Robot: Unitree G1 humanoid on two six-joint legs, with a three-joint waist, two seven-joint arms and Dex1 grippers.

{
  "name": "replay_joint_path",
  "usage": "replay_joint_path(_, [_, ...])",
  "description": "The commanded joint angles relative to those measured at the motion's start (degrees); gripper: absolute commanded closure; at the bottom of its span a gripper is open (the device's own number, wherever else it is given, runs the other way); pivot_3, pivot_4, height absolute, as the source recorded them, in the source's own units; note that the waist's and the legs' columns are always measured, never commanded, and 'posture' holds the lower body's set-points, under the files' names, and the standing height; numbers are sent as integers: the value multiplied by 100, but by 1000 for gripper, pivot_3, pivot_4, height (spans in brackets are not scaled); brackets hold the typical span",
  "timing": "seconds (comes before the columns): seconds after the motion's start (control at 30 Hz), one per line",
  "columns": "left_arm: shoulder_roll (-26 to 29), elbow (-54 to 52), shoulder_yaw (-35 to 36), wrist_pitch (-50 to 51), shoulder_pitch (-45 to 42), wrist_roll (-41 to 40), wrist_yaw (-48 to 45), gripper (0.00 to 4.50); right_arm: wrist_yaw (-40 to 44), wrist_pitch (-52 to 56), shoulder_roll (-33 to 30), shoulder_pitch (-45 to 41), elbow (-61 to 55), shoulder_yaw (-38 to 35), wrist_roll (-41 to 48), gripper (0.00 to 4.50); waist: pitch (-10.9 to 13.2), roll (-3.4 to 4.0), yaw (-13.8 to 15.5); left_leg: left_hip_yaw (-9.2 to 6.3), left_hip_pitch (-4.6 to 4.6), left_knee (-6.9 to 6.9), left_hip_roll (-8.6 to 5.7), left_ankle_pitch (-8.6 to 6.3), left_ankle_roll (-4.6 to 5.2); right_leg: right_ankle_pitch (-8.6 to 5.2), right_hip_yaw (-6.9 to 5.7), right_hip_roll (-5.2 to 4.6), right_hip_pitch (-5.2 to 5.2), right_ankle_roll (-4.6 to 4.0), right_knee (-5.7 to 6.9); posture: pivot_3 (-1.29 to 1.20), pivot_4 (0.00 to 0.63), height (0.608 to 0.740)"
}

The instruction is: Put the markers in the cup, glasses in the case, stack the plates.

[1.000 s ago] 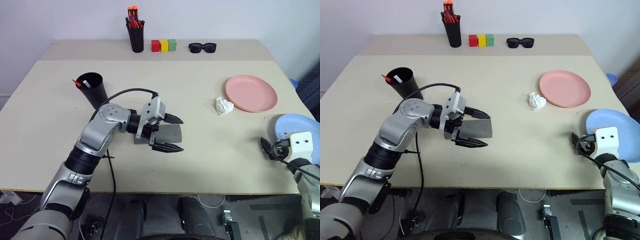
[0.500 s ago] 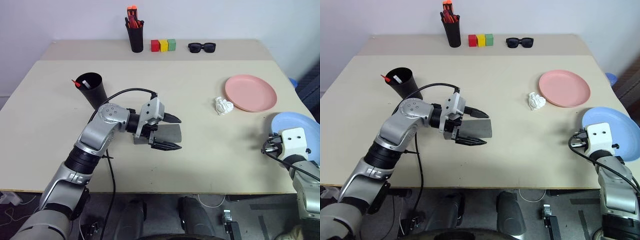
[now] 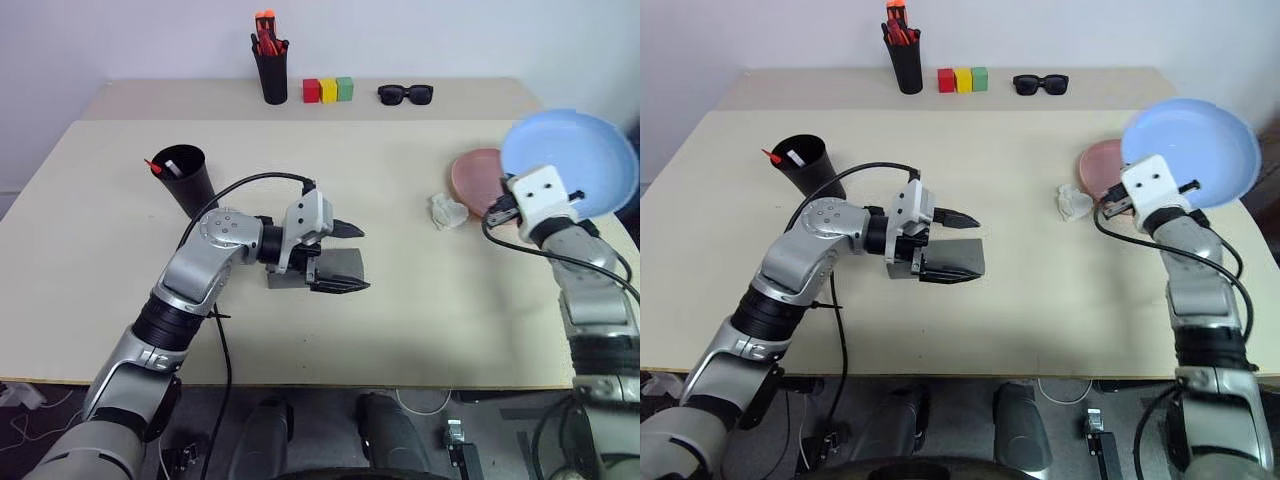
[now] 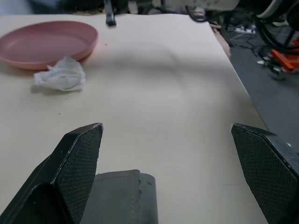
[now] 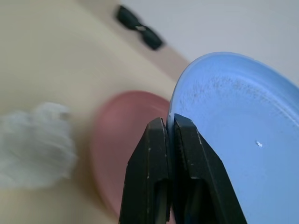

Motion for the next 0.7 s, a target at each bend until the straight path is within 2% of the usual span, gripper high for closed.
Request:
replay_joint_path(0.03, [26, -361, 190, 125, 69, -100, 206, 0, 176, -775, -50, -603, 1058, 236, -191, 4447, 1, 1, 5, -1, -2, -1, 0, 0, 0, 0, 0, 0, 0, 0, -1, 0, 150, 740])
replay_joint_path(0.2, [136, -706, 324, 351, 274, -162, 491, 0, 362, -1481, -17, -1466, 2702, 541, -306, 4447, 2, 3, -46, 1, -2, -3, 0, 0, 0, 0, 1, 0, -4, 0, -1, 0, 150, 740])
replay_joint_path(0.23, [163, -788, 359, 412, 328, -187, 545, 0, 350, -1605, -10, -1624, 2994, 585, -338, 4165, 2, 3, -59, 0, -2, -3, 0, 0, 0, 0, 1, 0, -5, 0, -1, 0, 150, 740])
replay_joint_path(0.3, [199, -908, 404, 513, 401, -217, 632, 0, 397, -1778, 9, -1847, 3413, 643, -367, 3534, 2, 3, -113, 0, -3, -4, 0, 1, -1, 0, 1, 0, -5, 0, -1, 0, 150, 740])
replay_joint_path(0.47, [250, -1022, 437, 627, 475, -267, 755, 0, 342, -2075, 60, -2126, 3866, 688, -415, 928, 2, 3, -141, -1, -1, -4, 0, 1, -1, 0, 1, 0, -4, 0, 0, 0, 150, 740])
replay_joint_path(0.53, [256, -1044, 431, 645, 497, -284, 792, 0, 302, -2127, 63, -2151, 3806, 626, -352, 74, 2, 3, -150, -1, -1, -4, 0, 1, -1, 0, 1, 0, -4, 0, 0, 0, 150, 740])
replay_joint_path(0.7, [244, -1062, 401, 663, 528, -311, 860, 0, 697, -1354, 229, -1824, 2674, 117, 504, 74, 4, 5, -150, 0, -2, -4, 0, 1, -1, 0, 3, 0, -5, 1, 0, 0, 150, 740])
